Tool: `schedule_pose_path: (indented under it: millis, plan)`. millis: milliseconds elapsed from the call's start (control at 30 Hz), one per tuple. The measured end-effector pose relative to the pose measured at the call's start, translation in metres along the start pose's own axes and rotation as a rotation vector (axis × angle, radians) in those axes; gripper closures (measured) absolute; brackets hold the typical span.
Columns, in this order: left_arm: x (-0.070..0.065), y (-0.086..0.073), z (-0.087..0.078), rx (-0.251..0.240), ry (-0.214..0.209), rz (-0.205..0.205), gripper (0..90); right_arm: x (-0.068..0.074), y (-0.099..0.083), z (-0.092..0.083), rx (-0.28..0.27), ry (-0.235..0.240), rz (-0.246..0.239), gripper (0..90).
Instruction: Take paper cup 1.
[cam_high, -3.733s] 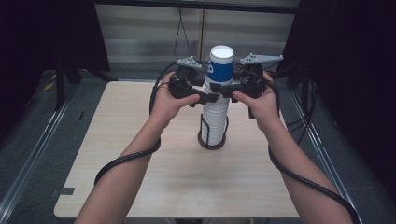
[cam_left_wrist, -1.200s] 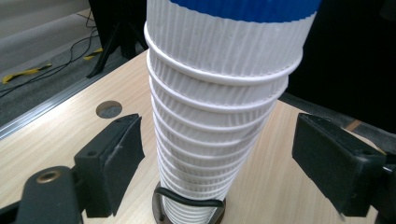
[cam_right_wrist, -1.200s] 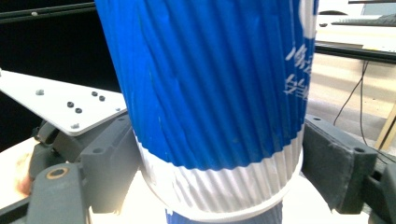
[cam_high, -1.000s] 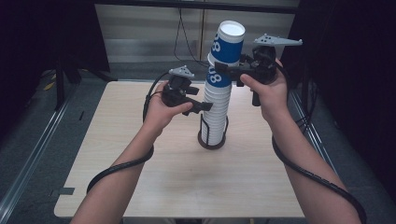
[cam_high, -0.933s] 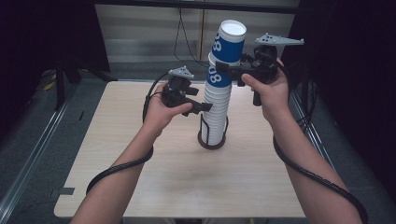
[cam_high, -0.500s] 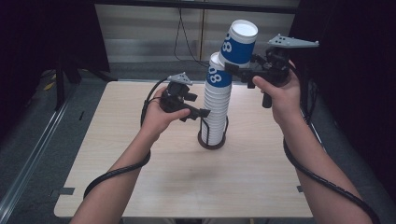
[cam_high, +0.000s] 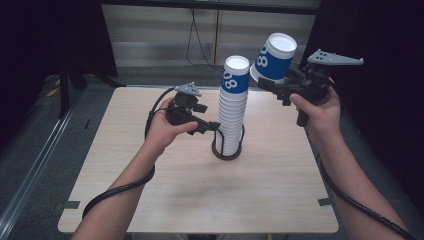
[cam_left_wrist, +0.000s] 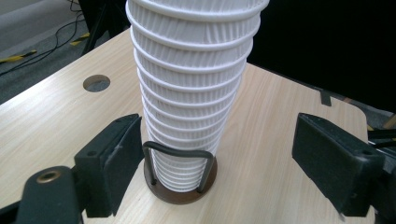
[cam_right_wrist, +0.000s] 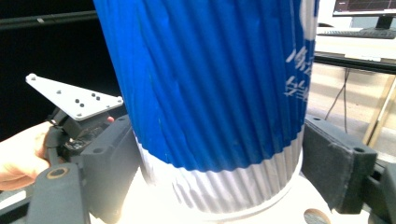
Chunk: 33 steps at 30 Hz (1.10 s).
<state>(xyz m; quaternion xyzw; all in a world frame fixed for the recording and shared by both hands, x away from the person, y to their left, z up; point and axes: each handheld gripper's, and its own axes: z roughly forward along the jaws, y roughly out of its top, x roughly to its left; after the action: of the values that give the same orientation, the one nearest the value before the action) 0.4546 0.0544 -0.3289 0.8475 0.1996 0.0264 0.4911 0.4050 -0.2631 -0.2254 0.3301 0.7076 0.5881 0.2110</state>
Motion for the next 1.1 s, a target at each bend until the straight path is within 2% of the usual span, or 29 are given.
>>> schedule_pose_path:
  millis: [133,333,667,1100]
  plan:
    - [-0.002,-0.003,0.0,0.012,-0.012,0.009,16.3,0.0,-0.005,-0.007,-0.006,0.008,0.008,18.1]
    - [-0.007,-0.006,-0.001,0.015,-0.021,0.021,16.3,0.002,-0.018,-0.016,0.006,0.02,-0.016,18.3]
    - [-0.012,-0.013,-0.001,0.025,-0.044,0.026,16.1,0.003,-0.047,-0.014,0.054,0.041,-0.023,18.5]
    - [-0.022,-0.016,-0.003,0.008,-0.066,0.047,16.0,0.006,-0.088,-0.009,0.103,0.073,-0.007,18.9]
